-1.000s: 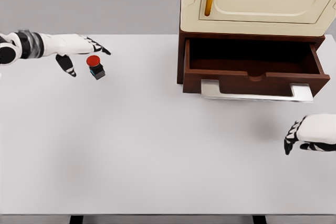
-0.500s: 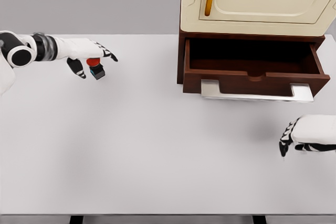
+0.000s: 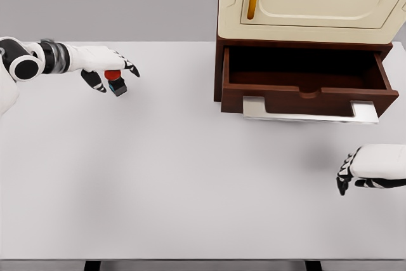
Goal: Put the switch into the drawer with left arm, and close the drawer with right arm
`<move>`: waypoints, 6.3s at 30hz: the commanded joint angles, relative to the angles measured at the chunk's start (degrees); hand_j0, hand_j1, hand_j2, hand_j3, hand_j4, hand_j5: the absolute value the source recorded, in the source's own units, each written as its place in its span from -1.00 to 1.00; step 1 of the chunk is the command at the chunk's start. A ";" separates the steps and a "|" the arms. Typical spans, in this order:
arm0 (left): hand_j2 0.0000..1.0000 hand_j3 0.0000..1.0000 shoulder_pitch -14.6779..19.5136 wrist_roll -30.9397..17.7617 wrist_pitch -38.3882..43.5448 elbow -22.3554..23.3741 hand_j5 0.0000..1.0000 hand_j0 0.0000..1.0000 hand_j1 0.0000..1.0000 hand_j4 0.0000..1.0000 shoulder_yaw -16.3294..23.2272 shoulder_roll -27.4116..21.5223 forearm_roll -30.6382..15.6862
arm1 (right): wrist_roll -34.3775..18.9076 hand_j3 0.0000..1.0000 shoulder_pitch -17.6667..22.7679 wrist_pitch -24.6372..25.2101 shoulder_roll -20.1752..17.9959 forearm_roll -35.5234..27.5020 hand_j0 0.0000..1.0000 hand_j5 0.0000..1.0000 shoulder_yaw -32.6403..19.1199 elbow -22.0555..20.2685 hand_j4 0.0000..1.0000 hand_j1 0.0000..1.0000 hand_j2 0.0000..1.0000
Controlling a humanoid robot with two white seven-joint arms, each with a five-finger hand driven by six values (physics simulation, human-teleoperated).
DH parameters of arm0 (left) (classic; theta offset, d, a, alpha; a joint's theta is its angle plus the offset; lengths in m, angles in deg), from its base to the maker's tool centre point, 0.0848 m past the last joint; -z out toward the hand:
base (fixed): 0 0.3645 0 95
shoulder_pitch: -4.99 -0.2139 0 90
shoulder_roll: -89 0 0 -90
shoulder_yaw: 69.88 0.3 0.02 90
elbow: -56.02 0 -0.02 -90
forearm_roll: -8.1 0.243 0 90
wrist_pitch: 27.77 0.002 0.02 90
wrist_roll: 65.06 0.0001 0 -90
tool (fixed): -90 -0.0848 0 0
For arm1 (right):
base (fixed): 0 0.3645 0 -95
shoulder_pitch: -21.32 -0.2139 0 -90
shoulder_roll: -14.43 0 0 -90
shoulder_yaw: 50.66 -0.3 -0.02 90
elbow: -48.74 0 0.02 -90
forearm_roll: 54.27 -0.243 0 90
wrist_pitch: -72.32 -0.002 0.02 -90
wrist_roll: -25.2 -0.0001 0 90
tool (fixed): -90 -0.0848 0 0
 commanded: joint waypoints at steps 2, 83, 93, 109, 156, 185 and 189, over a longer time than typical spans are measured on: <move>0.69 0.69 0.00 0.02 0.14 0.19 0.69 0.69 0.69 0.69 -0.21 -0.02 -0.11 | 0.01 -0.56 0.00 0.12 -0.21 -0.31 -0.56 -0.56 -0.38 0.33 -0.56 -0.56 -0.56; -0.10 -0.10 -0.09 0.02 0.14 -14.93 -0.10 -0.10 -0.10 -0.10 0.15 -6.70 -23.40 | 0.01 -0.26 -1.23 0.12 -0.12 -1.72 -0.26 -0.26 -4.07 6.21 -0.26 -0.26 -0.26; -0.10 -0.10 -0.18 0.02 0.14 -20.29 -0.10 -0.10 -0.10 -0.10 0.23 -10.57 -29.64 | 0.01 -0.26 -1.23 0.12 -0.12 -1.72 -0.26 -0.26 -4.51 7.01 -0.26 -0.26 -0.26; -0.10 -0.10 0.62 0.02 0.14 -25.04 -0.10 -0.10 -0.10 -0.10 0.32 -6.00 -30.61 | 0.01 -0.25 -1.32 0.12 -0.12 -1.81 -0.25 -0.25 -5.30 8.15 -0.25 -0.25 -0.25; -0.11 -0.11 2.99 3.20 0.14 -20.56 -0.11 -0.11 -0.11 -0.11 0.94 12.28 -35.71 | 0.01 -0.14 -1.41 0.12 -0.12 -3.83 -0.14 -0.14 -6.53 9.64 -0.14 -0.14 -0.14; -0.11 -0.11 4.22 3.20 0.14 -19.06 -0.11 -0.11 -0.11 -0.11 2.17 17.38 -35.53 | 0.01 -0.13 -1.41 0.12 -0.03 -3.83 -0.13 -0.13 -6.97 9.64 -0.13 -0.13 -0.13; -0.11 -0.11 4.57 3.20 0.14 -17.48 -0.11 -0.11 -0.11 -0.11 2.61 18.35 -35.27 | 0.01 -0.13 -1.41 0.12 -0.03 -3.92 -0.13 -0.13 -6.97 10.08 -0.13 -0.13 -0.13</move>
